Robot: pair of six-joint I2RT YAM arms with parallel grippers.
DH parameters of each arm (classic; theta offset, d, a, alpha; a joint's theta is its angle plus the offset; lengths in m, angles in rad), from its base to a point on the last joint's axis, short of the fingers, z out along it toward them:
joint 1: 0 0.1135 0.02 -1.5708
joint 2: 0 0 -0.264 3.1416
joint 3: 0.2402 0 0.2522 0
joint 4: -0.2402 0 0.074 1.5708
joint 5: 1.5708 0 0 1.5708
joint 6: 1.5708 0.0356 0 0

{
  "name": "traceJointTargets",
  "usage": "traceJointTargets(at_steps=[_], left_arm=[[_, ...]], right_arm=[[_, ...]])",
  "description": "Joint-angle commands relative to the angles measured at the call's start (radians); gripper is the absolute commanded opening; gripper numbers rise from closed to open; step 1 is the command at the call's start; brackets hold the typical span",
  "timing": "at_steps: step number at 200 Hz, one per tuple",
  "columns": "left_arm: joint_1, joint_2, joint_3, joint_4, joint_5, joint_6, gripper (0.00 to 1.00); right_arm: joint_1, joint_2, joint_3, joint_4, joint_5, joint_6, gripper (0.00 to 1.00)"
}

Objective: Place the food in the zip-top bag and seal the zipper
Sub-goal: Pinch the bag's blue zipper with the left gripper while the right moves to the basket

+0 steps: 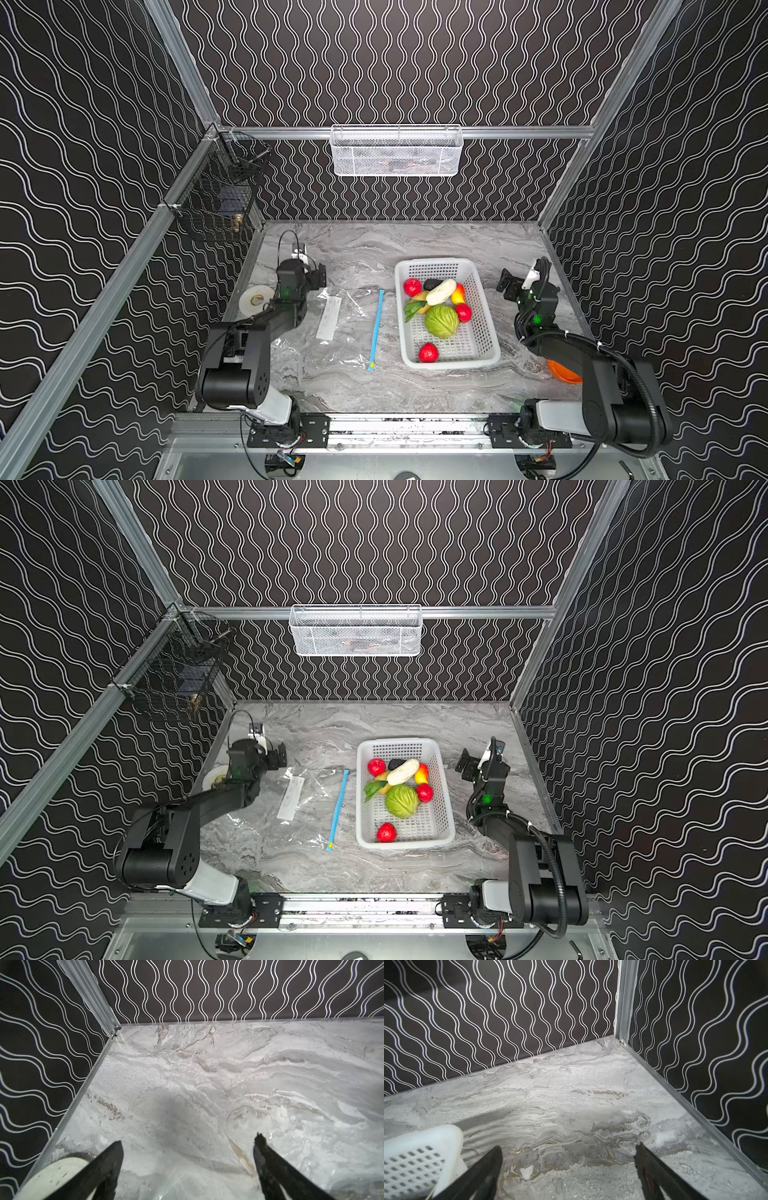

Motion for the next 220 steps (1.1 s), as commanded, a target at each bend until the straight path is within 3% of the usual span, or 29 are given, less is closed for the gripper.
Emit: traceJointTargets(at_steps=[1,50,87,115,154,220], left_arm=[[-0.001,0.014,0.112,-0.330,0.066,-0.050,0.99],[-0.026,0.015,0.292,-0.645,0.071,-0.114,0.99],[-0.075,-0.005,0.370,-0.825,0.033,-0.172,0.99],[-0.129,-0.054,0.361,-0.863,0.028,-0.169,0.99],[-0.239,-0.054,0.397,-0.976,-0.078,-0.214,0.99],[-0.404,-0.035,0.412,-1.101,-0.107,-0.196,0.99]], right_arm=[[0.028,-0.023,0.071,-0.228,0.091,0.070,0.99],[0.135,-0.036,0.217,-0.519,0.226,0.089,0.99],[0.174,-0.019,0.307,-0.678,0.215,0.138,0.99],[0.202,0.010,0.379,-0.786,0.251,0.208,0.99],[0.260,0.055,0.462,-0.875,0.261,0.283,0.99],[0.310,0.063,0.517,-0.915,0.252,0.405,0.99]])
